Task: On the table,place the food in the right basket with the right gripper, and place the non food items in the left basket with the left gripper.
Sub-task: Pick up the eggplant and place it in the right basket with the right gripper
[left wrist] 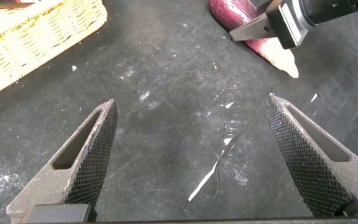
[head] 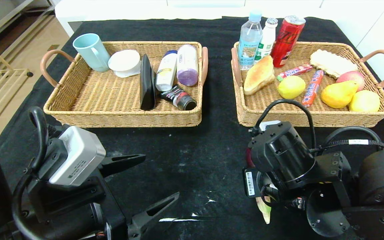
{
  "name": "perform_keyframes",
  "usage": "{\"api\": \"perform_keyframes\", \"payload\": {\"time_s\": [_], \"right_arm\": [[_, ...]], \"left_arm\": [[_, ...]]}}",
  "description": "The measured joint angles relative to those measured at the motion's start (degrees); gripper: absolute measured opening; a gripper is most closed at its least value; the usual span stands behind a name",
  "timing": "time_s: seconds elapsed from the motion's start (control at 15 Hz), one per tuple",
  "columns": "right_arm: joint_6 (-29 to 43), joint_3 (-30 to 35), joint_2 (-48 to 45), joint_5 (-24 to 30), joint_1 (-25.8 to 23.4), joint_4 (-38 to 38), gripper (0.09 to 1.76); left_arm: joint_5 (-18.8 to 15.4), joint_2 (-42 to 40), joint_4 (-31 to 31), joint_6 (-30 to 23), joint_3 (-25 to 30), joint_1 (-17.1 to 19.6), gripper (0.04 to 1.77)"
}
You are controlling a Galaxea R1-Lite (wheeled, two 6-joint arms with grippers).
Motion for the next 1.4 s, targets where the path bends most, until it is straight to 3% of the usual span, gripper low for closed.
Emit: {"api": "perform_keyframes", "payload": {"time_s": [1.4], "right_arm": [[0.9,0.4,-2.5,-0.1,0.4,0.3,0.79]], "left_arm": [[0.5,1.0,0.0,0.8,0.2,-0.1,1.72]]}}
